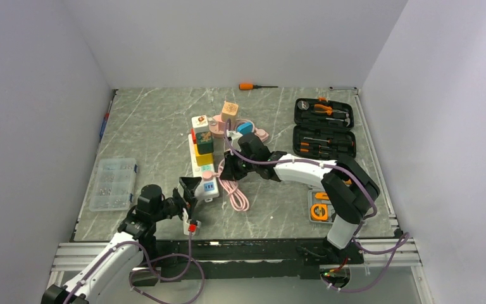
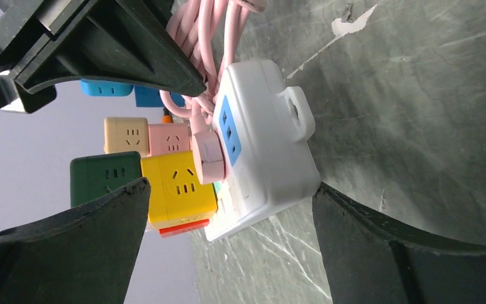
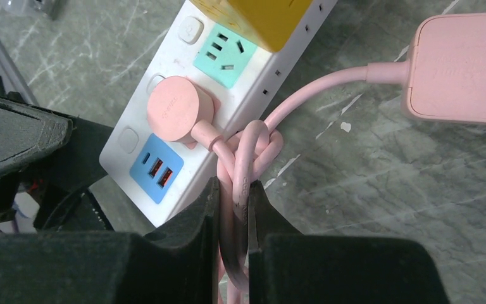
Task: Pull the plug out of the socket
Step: Remove the plug from the socket.
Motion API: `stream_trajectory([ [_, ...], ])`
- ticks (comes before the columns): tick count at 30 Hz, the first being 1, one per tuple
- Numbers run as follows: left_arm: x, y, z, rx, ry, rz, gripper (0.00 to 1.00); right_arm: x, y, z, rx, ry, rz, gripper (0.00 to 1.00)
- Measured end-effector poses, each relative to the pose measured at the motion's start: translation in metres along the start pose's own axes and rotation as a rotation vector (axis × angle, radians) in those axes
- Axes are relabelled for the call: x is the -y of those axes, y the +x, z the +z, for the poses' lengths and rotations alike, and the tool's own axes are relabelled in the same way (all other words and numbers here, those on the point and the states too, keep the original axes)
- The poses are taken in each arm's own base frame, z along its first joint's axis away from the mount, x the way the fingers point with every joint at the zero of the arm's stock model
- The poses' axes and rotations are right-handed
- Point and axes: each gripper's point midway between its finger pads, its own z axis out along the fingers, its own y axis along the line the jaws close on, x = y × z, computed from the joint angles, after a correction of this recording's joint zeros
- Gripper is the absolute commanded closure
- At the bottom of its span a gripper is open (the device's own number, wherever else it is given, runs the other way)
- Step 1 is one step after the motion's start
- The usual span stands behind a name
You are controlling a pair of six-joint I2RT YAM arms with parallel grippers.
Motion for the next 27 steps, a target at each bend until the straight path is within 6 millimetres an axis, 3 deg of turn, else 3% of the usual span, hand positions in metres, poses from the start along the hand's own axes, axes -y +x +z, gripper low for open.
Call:
stream_trajectory([
  [6, -0.003, -0.002, 0.002, 0.014, -0.033, 0.001, 0.01, -0.001, -0.002, -0.001, 0.011, -0.035, 0.040, 1.00],
  [20, -0.006, -0.005, 0.008, 0.028, -0.068, -0.186, 0.31, 0.000, 0.007, 0.002, 0.032, -0.048, 0.041, 1.00],
  [27, -0.003, -0.006, 0.011, 0.028, -0.062, -0.210, 0.37, -0.003, 0.005, 0.003, 0.044, -0.045, 0.034, 1.00],
])
